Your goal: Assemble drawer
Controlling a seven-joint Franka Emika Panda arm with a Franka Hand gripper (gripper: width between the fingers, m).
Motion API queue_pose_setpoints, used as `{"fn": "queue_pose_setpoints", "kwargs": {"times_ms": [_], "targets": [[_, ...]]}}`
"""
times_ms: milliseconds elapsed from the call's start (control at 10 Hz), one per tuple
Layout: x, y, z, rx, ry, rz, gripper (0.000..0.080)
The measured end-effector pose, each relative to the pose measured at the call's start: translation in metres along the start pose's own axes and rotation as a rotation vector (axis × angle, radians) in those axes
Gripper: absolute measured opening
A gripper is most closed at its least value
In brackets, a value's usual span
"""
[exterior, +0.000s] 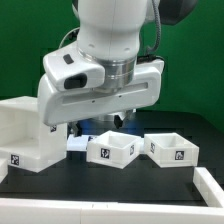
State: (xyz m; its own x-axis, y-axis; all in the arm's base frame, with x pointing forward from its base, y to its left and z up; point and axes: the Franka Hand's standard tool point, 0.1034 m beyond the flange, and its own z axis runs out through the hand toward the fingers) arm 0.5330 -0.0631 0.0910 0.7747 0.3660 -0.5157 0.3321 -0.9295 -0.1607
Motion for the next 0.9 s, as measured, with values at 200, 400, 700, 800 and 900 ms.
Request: {"fn": "queue_pose_setpoints", "kwargs": {"times_ms": [200,400,700,800,900], "targets": [[-0.011,0.045,0.019,0.047,-0.113,0.079,0.0649],[-0.009,0.044,0.026,0.09,-0.251,0.079,0.0649],[-0.011,0.047,0.03,0.11,-0.306,0.097,0.0649],[-0.022,0.067,0.032,0.128,-0.33,0.166,0.0649],[-0.032,0.089,0.034,0.123,-0.344,0.211,0.0649]]}}
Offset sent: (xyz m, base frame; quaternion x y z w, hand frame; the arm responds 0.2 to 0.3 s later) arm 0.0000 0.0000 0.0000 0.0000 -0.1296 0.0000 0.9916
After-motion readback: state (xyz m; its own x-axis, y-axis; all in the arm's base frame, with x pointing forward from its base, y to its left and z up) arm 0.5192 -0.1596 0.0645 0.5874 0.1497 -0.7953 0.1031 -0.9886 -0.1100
